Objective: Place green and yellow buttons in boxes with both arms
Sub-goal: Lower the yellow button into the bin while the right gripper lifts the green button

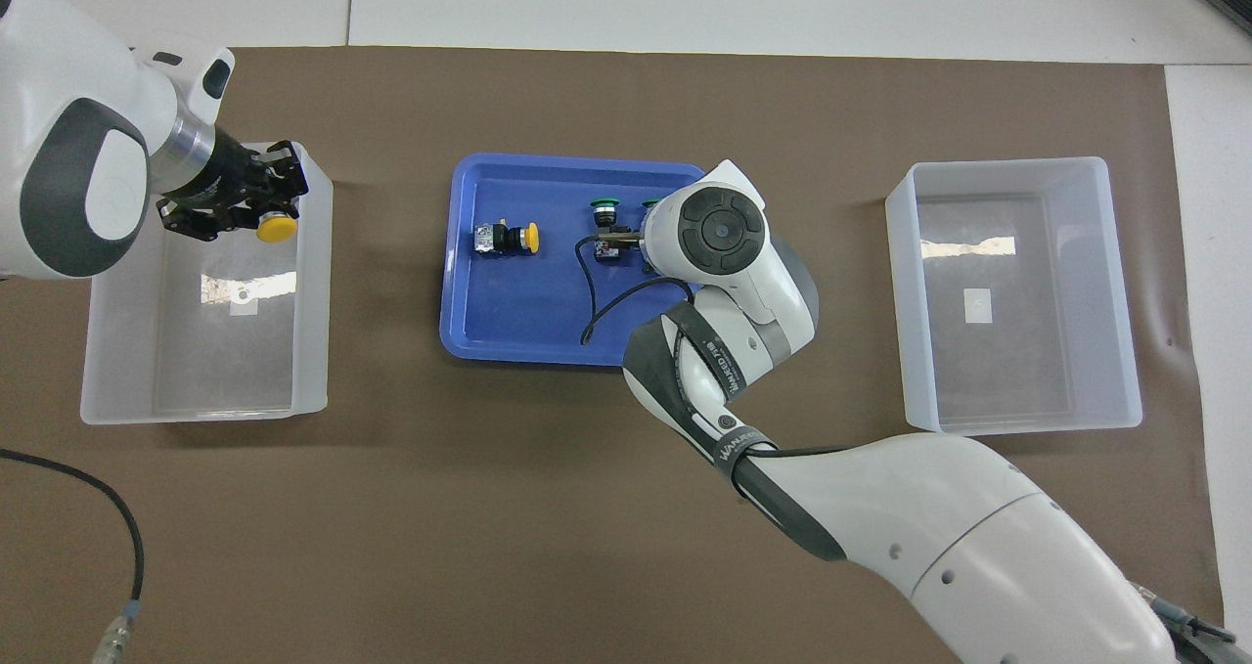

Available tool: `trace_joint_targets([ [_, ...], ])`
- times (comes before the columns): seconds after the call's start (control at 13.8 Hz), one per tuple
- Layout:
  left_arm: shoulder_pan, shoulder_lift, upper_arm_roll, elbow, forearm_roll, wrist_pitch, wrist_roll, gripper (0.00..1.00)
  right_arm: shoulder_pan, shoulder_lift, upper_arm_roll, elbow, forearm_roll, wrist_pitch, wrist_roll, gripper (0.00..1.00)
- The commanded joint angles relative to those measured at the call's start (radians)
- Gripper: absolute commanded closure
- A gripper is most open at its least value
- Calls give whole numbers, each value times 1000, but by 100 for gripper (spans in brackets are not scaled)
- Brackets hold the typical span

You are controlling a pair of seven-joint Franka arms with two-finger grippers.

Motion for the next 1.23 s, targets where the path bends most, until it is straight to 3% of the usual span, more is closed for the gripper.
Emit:
trace_joint_targets([
  [0.0,22,-19,-2,-10,-15,-20,109,100,-4,-34,3,-18,-32,14,25,100],
  [0.29,63,-42,-2,-63,-15,-5,289,100,-59,-187,3,-64,-30,-38,22,100],
  [0.65,81,-82,-1,-183,-13,107,387,100,-184,-410,3,-296,-30,-41,-27,100],
  [0.94,81,-122,2,-338,-12,268,427,100,-318,-501,3,-391,-28,-44,-221,100],
  [1.16,81,-124,2,-395,-12,348,453,100,-431,-538,5,-452,-24,-42,-376,100],
])
